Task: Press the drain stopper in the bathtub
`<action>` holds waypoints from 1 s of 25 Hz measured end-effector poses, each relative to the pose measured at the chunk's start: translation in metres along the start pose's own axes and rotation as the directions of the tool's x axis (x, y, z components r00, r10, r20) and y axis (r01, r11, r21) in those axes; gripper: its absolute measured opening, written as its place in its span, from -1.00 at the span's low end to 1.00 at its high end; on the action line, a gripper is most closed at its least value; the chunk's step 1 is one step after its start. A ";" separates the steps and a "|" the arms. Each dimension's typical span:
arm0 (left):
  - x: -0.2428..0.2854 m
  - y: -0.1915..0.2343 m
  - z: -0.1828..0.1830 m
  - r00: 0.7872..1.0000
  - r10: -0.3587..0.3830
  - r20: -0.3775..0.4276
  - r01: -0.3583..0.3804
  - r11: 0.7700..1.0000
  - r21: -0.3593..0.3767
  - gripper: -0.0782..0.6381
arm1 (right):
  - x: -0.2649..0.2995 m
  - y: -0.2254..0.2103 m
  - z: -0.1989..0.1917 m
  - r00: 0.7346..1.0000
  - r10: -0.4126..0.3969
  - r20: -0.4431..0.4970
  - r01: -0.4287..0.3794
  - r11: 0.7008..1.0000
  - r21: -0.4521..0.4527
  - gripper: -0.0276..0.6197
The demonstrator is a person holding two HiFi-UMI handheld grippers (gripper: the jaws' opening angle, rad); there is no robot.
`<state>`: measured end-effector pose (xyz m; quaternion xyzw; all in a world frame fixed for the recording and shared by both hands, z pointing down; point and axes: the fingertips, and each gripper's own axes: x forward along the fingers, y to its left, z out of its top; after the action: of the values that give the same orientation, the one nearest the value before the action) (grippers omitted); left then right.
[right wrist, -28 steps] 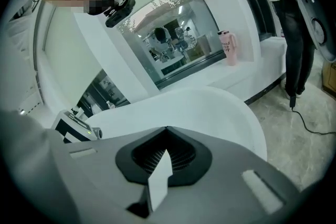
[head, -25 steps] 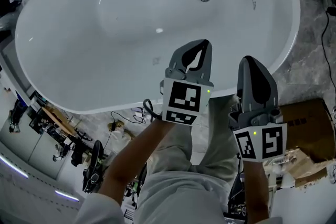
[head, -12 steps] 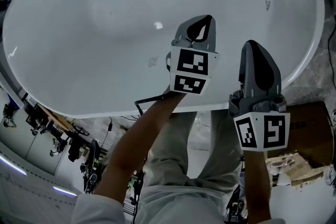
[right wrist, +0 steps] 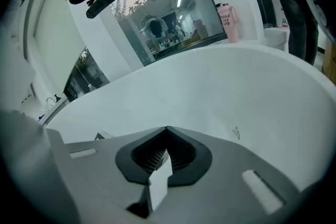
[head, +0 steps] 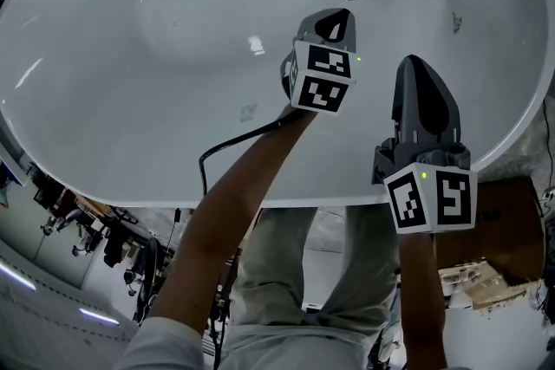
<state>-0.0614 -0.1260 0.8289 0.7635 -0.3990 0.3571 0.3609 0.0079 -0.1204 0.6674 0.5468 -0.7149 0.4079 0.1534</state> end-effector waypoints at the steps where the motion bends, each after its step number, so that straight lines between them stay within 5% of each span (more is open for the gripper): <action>1: 0.009 0.003 -0.002 1.000 -0.002 -0.003 0.002 1.000 0.001 -0.77 | 0.003 -0.002 -0.002 1.000 -0.002 -0.005 0.002 1.000 0.000 -0.91; 25: 0.146 0.048 -0.048 0.996 0.012 -0.091 -0.013 1.000 -0.002 -0.77 | 0.093 -0.039 -0.043 0.985 0.004 -0.172 -0.025 0.992 -0.120 -0.91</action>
<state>-0.0529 -0.1576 0.9869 0.7435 -0.3875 0.3932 0.3776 0.0006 -0.1518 0.7728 0.4942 -0.7265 0.4102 0.2443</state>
